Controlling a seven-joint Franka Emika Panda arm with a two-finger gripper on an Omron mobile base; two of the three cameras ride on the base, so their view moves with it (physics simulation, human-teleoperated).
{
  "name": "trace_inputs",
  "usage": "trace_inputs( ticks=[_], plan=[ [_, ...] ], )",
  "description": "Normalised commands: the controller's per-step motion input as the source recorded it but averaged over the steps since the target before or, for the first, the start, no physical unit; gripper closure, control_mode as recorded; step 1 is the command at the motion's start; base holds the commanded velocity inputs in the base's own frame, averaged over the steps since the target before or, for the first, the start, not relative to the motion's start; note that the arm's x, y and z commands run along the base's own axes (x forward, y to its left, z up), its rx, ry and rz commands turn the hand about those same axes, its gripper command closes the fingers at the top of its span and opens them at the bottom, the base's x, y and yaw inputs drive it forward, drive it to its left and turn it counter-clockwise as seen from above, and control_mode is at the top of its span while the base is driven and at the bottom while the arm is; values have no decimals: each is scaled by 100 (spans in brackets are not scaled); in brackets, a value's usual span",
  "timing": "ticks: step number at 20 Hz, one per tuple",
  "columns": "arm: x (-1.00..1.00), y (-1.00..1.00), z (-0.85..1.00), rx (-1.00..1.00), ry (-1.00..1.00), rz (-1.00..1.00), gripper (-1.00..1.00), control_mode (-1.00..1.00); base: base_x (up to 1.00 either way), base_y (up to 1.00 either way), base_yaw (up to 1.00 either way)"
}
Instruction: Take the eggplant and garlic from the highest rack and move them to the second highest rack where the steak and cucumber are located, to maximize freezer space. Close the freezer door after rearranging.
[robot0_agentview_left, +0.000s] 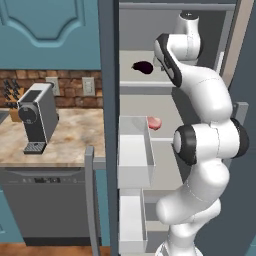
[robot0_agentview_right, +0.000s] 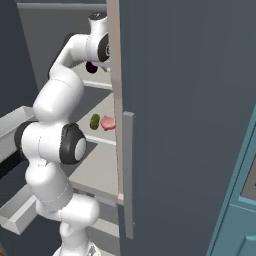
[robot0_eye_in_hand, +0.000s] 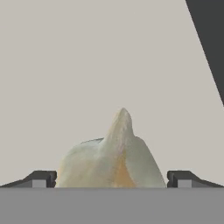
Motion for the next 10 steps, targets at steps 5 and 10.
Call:
trace_inputs(
  ticks=[5,10],
  plan=[
    [0,0,-32,0,0,0,100,-100,0,0,0],
    [0,0,-33,0,0,0,100,-100,0,0,0]
  ],
)
